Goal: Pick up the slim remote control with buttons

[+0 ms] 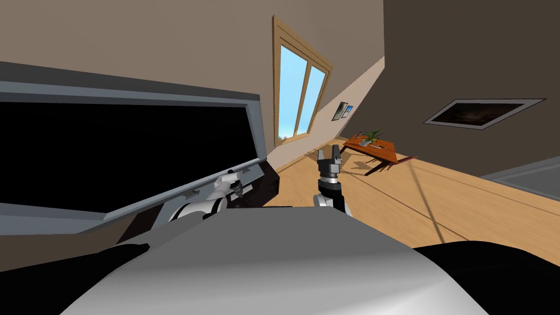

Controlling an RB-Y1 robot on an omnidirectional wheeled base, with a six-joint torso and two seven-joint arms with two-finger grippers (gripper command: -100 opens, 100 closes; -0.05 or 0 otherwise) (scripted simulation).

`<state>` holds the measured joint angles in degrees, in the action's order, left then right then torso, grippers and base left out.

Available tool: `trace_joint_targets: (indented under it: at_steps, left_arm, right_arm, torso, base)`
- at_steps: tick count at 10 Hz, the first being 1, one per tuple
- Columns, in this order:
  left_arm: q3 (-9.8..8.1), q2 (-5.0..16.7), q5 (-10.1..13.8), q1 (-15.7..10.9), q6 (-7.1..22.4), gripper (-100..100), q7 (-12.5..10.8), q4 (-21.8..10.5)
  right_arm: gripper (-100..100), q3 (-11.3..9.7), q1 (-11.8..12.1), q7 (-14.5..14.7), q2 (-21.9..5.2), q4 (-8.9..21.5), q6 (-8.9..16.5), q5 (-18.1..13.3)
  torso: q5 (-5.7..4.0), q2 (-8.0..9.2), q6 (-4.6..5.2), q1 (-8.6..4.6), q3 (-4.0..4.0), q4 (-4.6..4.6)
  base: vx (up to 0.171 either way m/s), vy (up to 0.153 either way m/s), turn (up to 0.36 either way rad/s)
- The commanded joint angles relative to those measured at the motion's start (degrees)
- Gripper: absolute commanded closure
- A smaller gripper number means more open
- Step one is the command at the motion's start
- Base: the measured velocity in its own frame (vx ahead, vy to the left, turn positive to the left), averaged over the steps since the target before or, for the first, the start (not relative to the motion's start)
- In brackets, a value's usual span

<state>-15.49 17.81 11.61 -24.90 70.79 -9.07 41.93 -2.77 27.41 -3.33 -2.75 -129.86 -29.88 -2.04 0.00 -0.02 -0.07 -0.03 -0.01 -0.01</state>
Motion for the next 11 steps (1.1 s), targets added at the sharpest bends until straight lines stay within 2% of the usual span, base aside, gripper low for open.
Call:
trace_joint_targets:
  at_steps: [1,2,4,7,8,11]
  left_arm:
    - [0.00,0.00,0.00,0.00,0.00,0,0.00,0.00]
    - [0.20,-0.56,-0.09,0.66,-1.95,-100,0.09,-1.10]
    - [0.45,-1.26,-0.21,1.47,-4.38,-100,0.21,-2.50]
    - [0.47,-1.29,-0.25,1.57,-3.97,-100,0.08,-2.00]
    - [0.47,-1.28,-0.24,1.53,-4.13,100,0.11,-2.13]
    - [0.43,-1.26,-0.23,1.52,-4.14,100,0.04,-2.11]
  right_arm:
    - [0,0.00,0.00,0.00,0.00,0.00,0.00,0.00]
    - [0,0.00,0.00,0.00,0.00,0.00,0.00,0.00]
    - [0,0.00,0.00,0.00,0.00,0.00,0.00,0.00]
    - [0,0.00,0.00,0.00,0.00,0.00,0.00,0.00]
    - [0,0.00,0.00,0.00,0.00,0.00,0.00,0.00]
    - [0,0.00,0.00,0.00,0.00,0.00,0.00,0.00]
  torso:
    - [0.00,0.00,0.00,0.00,0.00,0.00]
    - [0.00,0.00,0.00,-0.01,0.00,0.00]
    - [-0.01,-0.01,-0.01,-0.04,-0.01,-0.01]
    - [0.06,0.00,0.00,-0.02,-0.04,-0.07]
    - [0.06,0.01,0.00,-0.02,-0.03,-0.07]
    - [0.06,0.03,0.03,-0.03,-0.03,-0.08]
  base:
    - [0.000,0.000,0.000]
    - [0.000,0.000,0.000]
    - [0.005,-0.006,0.018]
    - [0.001,-0.001,0.004]
    - [0.000,0.000,0.000]
    - [-0.001,-0.001,0.004]
